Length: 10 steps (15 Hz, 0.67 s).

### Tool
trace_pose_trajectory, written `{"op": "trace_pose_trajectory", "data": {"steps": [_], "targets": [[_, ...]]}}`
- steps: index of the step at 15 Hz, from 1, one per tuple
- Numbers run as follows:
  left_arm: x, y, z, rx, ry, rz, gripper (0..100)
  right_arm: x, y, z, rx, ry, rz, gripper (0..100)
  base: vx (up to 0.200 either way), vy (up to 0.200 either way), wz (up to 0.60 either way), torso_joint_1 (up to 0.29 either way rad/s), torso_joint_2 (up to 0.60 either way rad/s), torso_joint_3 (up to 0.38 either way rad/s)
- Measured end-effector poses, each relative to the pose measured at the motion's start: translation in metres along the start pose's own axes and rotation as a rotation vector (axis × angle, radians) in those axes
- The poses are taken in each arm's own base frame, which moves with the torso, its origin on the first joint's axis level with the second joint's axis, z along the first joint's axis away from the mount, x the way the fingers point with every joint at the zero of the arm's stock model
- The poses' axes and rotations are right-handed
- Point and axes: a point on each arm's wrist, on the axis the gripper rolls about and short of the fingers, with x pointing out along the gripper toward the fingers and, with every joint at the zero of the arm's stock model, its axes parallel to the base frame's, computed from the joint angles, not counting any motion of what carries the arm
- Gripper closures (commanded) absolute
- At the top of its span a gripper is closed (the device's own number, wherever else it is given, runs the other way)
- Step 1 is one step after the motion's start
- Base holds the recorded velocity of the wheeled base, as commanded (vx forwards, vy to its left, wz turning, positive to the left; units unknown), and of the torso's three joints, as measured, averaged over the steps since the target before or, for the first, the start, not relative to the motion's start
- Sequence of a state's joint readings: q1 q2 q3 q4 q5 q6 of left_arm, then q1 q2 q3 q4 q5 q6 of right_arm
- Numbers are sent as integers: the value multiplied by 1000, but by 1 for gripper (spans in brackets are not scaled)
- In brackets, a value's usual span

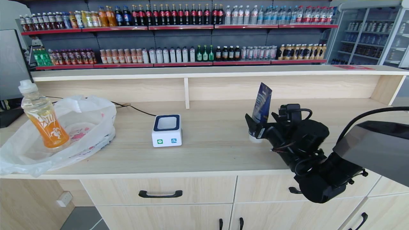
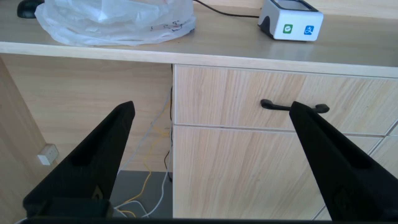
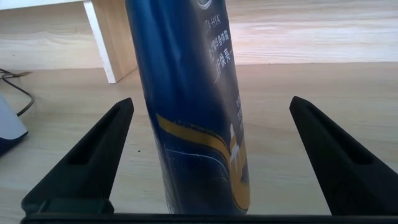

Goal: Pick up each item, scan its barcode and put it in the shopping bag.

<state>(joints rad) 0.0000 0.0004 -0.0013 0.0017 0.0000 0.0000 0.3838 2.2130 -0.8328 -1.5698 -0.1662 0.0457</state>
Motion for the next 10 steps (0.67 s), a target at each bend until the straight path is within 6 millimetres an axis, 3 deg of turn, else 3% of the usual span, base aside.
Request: {"op": "trace_pose_trajectory", "data": {"steps": [10], "targets": [[0, 0, 0, 0, 0, 0, 0, 11, 2, -8, 9, -15, -5, 0, 0, 0, 0, 0, 0, 0]]}}
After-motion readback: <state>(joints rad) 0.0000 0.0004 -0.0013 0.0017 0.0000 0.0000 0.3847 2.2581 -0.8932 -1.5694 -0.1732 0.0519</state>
